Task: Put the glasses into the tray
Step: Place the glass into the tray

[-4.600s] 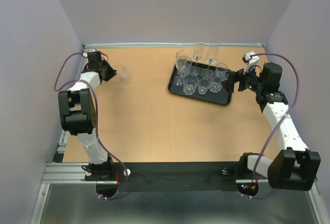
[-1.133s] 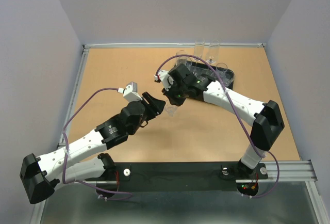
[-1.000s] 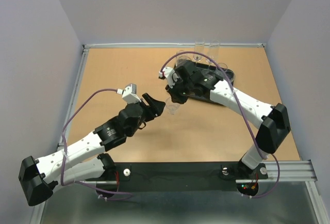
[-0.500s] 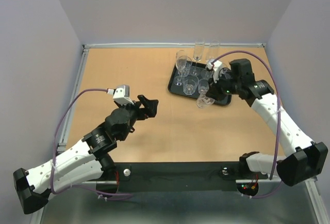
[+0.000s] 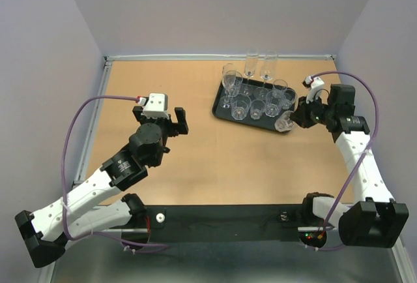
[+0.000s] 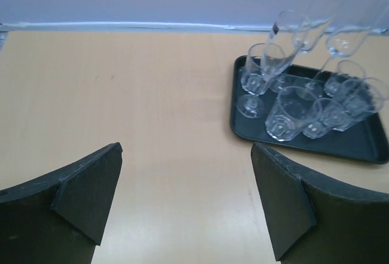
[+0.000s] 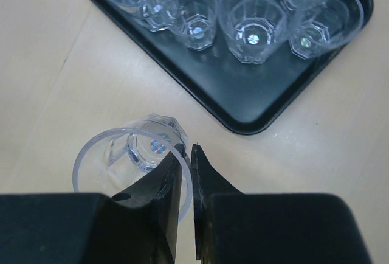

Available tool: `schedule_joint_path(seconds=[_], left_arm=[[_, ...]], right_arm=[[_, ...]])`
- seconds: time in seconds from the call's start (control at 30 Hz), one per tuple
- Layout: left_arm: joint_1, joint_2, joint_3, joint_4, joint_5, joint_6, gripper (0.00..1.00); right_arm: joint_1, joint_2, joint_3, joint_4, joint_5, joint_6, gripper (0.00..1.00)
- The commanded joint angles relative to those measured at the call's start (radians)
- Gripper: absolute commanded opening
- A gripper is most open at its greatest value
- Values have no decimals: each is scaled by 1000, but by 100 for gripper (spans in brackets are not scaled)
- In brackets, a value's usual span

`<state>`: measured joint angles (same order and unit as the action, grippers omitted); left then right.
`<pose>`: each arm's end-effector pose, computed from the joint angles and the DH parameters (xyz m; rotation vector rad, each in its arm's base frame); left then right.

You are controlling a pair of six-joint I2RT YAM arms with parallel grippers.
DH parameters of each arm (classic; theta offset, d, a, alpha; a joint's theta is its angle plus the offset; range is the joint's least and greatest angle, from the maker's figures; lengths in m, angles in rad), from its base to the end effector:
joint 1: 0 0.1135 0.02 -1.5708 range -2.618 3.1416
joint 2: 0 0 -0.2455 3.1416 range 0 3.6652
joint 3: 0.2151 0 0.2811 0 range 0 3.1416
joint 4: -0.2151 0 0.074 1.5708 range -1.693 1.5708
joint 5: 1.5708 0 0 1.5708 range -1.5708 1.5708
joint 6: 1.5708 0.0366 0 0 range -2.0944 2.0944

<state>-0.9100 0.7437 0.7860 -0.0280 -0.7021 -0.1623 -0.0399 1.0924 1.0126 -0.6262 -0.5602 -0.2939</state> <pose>0.1494 -0.1537 0.3527 0.0285 1.5673 -0.2988 0.2660 0.0088 0.3012 -0.5602 2.1145 0.4488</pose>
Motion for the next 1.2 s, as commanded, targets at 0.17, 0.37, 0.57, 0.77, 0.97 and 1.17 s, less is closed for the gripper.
schedule_joint_path(seconds=[0.17, 0.37, 0.57, 0.77, 0.97, 1.17], left_arm=[[31, 14, -31, 23, -59, 126, 99], [36, -4, -47, 19, -50, 127, 99], [40, -29, -51, 19, -47, 130, 99], [48, -32, -53, 22, -34, 132, 99], [52, -40, -53, 20, -30, 132, 99], [59, -37, -53, 22, -20, 132, 99]], right_arm=[[-109, 43, -51, 258, 124, 245, 1], [-109, 132, -34, 318, 186, 343, 1], [-109, 178, -54, 356, 264, 351, 0], [-109, 240, -72, 405, 289, 346, 1], [-109, 313, -63, 431, 281, 346, 0], [-109, 395, -40, 445, 253, 354, 1]])
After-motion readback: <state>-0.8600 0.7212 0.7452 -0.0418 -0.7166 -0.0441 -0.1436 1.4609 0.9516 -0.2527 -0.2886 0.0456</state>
